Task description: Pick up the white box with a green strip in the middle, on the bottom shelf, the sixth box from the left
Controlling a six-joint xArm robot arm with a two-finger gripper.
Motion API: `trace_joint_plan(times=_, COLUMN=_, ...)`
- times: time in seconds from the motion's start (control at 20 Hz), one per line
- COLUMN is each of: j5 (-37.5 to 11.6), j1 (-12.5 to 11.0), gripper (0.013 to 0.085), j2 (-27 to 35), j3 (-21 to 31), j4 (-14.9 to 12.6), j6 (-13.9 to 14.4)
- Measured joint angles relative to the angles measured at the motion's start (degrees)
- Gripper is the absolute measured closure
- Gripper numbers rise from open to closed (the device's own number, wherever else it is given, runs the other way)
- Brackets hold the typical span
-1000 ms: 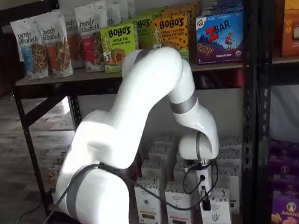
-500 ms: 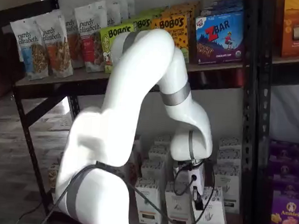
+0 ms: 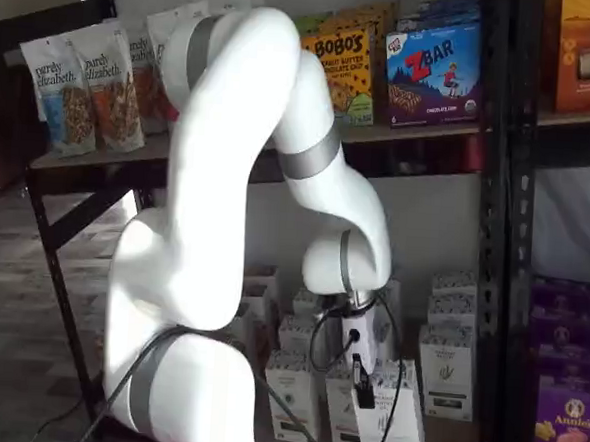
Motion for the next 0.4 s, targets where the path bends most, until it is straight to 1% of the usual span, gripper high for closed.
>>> trace_joint_plan(times=0.05, j5=0.93, j1=0.48, gripper=0.0490, j2=-1.12, j3=0.67, j4=0.01, j6=0.40)
trace_joint_plan(times=0.15, j5=3.43, j1=1.88, gripper=0.0490, j2=-4.06, j3=2.36, j4=1.18, j6=0.63)
trace_joint_plan(times=0.4, j5=5.43, j1=3.68, gripper=0.0490, j2=-8.45, j3=5.20, j4=0.38, j6=3.12)
